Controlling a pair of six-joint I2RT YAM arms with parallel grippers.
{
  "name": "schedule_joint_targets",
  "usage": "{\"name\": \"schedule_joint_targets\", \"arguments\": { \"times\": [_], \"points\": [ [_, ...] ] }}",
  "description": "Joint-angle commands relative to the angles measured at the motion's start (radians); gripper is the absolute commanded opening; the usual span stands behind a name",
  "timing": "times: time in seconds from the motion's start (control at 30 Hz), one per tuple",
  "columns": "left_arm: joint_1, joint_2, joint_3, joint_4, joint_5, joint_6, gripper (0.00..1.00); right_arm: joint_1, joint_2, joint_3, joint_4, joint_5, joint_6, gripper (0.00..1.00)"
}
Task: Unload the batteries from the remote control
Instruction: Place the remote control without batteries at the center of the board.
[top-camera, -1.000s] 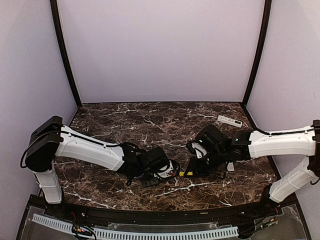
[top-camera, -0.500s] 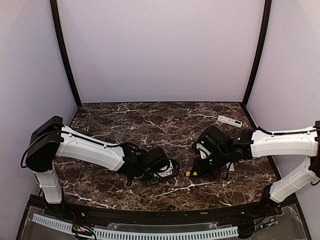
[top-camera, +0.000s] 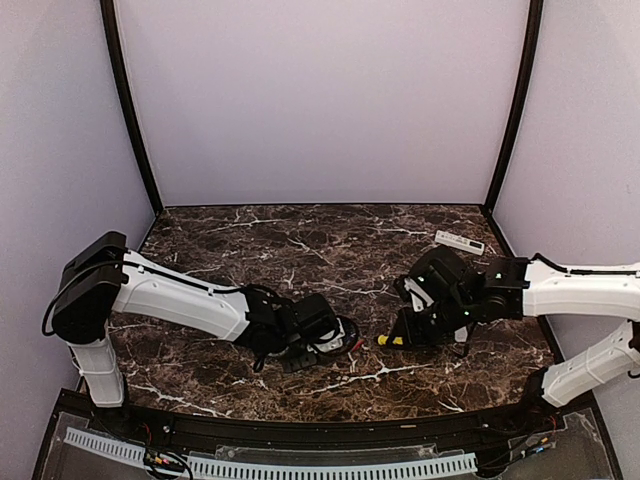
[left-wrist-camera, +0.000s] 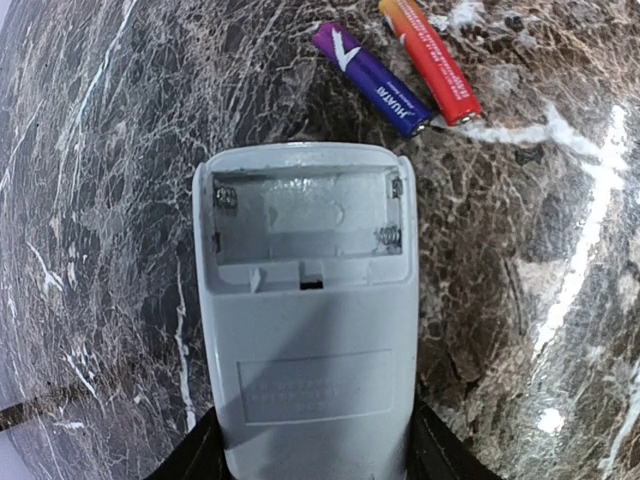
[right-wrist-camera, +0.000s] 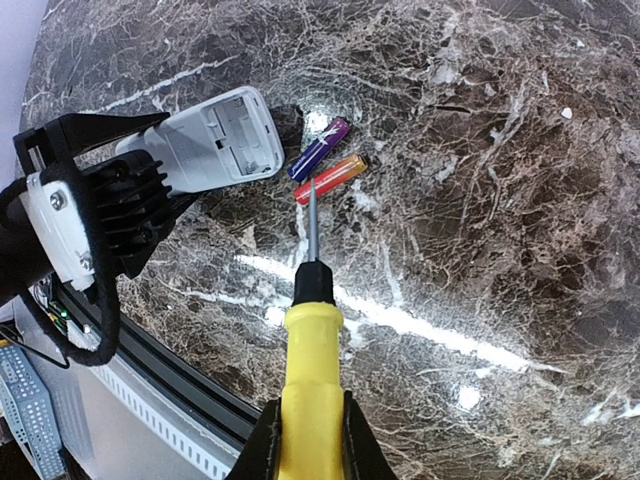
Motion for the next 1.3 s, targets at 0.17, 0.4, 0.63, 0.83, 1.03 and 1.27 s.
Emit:
{"name": "schedule_joint_targets", "arguments": {
  "times": [0.17,0.4,0.63,0.83,1.03,1.27],
  "points": [
    [0.132,-0.082,0.047,-0.103,0.141,-0.141,0.37,-0.038,-0.094,-0.053,0.023,0.032,-0.006,0.00],
    [0.233,-0.177,0.045,-0.085,0.352,-0.329,0.39,-0.183,-0.224,-0.098,0.018,0.005,-0.059,0.00],
    [0.241,-0.172,0.001,-0.030,0.425,-0.551,0.39,-0.284,-0.257,-0.195,0.212,-0.013,-0.077,0.00],
    [0.257,-0.150,-0.009,0.045,0.435,-0.712,0.42,-0.285,-0.215,-0.289,0.499,0.043,-0.012,0.00],
    [0.258,-0.123,-0.009,0.061,0.400,-0.766,0.43,-0.282,-0.128,-0.343,0.624,0.052,0.006,0.00],
    [0.258,-0.054,0.007,0.037,0.370,-0.756,0.45,-0.282,-0.068,-0.372,0.664,0.058,-0.001,0.00]
  ]
}}
